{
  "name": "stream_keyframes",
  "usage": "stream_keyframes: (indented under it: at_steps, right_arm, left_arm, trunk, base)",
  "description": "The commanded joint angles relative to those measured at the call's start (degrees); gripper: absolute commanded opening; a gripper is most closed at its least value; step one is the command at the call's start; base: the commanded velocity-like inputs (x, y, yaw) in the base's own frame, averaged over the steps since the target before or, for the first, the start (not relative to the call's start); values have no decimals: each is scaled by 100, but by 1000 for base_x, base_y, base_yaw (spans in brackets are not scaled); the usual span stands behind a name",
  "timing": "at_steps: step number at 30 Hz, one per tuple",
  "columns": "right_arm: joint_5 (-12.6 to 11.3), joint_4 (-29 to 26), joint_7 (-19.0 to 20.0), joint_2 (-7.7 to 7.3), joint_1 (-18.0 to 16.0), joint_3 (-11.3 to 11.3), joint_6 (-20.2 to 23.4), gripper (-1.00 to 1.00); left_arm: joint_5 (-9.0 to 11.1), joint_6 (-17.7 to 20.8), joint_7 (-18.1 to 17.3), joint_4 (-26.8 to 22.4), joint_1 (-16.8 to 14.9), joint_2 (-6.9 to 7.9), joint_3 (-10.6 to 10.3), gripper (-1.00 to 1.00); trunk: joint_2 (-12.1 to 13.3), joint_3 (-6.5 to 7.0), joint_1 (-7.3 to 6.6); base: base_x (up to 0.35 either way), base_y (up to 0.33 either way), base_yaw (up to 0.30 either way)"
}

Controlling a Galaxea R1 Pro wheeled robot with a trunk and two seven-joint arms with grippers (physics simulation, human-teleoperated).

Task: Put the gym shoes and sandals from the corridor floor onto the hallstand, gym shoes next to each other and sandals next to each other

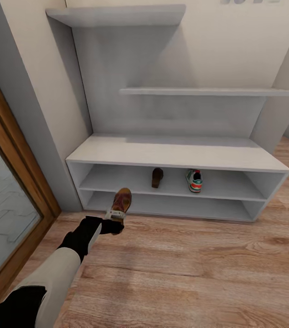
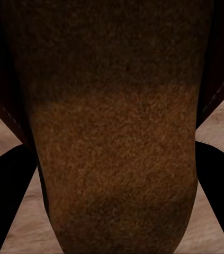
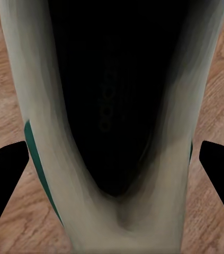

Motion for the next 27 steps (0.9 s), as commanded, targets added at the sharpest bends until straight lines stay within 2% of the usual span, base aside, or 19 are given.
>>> stream_keyframes:
  at_steps: [1,6,19,27]
  right_arm:
    - [57,5,38,1,-8,-50,-23,-100]
    - [57,5,33,1,-10,-47,-23,-100]
    - [83,13,31,1,-10,-46,-31,-100]
    - [75,5,31,1,-9,-53,-25,-100]
  left_arm:
    - [-54,22,-42,-9,-2,-6,25,-100]
    - [-55,22,-39,-6,7,-2,25,-100]
    - [-36,-21,-29,-15,35,7,13,-100]
    - [-30,-51,-29,-21,34,8,28,-100]
  trunk:
    - [-44,-32,21]
    - [-244,-164,131]
    - [-244,-168,131]
    - [-244,-168,131]
  base:
    - [0,0,0]
    - [0,0,0]
    - [9,0,0]
    - [266,-58,-7]
